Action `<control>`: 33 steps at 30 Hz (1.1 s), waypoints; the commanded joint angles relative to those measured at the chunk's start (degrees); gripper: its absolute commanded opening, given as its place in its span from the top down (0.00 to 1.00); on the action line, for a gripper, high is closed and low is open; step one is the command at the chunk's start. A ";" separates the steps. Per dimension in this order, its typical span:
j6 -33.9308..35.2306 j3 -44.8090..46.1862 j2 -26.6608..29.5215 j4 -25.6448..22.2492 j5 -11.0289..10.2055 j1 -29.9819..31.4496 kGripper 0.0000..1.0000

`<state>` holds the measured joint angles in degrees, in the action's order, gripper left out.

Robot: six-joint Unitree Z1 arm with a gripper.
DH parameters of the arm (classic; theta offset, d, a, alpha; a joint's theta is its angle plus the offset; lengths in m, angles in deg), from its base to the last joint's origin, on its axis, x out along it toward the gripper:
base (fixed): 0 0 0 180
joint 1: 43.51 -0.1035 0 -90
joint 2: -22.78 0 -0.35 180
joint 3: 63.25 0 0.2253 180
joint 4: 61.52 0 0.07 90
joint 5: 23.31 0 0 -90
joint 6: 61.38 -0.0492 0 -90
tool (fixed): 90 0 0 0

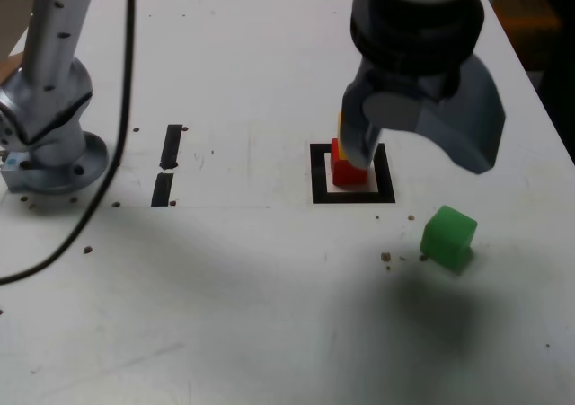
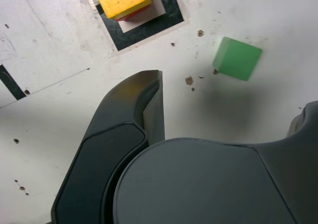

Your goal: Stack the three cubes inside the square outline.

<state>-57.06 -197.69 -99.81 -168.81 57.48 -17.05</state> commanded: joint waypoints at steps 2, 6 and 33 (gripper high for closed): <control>0.23 0.45 -0.81 -0.66 -0.13 -0.79 0.01; 0.59 1.58 -2.17 -0.31 0.26 -1.99 0.01; -20.23 0.64 -11.08 6.80 -1.40 -2.12 0.01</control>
<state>-77.33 -196.60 -110.44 -162.15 55.94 -19.10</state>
